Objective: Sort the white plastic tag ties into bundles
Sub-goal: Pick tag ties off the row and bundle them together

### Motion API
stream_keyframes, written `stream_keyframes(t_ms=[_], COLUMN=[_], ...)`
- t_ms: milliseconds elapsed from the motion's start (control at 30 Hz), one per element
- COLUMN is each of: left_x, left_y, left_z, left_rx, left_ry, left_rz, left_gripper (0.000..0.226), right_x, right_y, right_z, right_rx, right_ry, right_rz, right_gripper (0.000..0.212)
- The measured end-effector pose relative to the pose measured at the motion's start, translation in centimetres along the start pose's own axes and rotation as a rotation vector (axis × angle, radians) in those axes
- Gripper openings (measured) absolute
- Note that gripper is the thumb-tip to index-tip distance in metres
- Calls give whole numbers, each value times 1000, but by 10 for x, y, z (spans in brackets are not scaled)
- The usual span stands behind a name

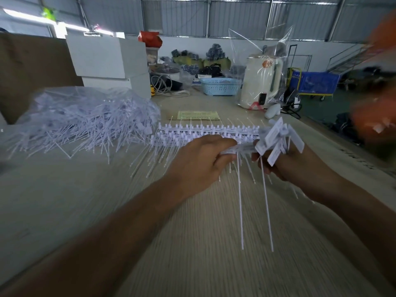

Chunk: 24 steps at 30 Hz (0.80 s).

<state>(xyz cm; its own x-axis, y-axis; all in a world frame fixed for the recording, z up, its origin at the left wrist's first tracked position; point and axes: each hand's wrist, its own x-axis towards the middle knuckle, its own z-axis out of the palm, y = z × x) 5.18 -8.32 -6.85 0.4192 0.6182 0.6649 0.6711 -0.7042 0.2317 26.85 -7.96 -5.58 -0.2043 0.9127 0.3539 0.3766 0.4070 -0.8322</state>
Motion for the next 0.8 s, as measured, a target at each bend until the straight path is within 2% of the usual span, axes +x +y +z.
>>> stream_keyframes(t_ms=[100,200,267,333,567,700,800], left_x=[-1,-1,0,1,2,2,3], left_y=[0,1,3,4,5,8,9], left_z=[0,2,2,3,1,0,-1], left_rx=[120,61,-90,-245,-343,-364,-319], left_ry=[-3,-7,45,41,61,44,34], left_rz=[59,49,-5,-113,-173,-142,-89], left_gripper=[23,22,22,27,25,19,21], right_x=[2,2,2,2,1,-2,-3], right_y=[1,3,7,10,6,3,2], right_z=[-1,-5,-5,-2,2,-10,-13], right_rx=[3,-19,-60,-135,9,-65,-108], right_ry=[-64,-75,-33,5,2,-77,-42], right_rz=[-25,-43,-32,-47,-75,-158,-161], right_gripper=[28,45,19,11,14,27,35])
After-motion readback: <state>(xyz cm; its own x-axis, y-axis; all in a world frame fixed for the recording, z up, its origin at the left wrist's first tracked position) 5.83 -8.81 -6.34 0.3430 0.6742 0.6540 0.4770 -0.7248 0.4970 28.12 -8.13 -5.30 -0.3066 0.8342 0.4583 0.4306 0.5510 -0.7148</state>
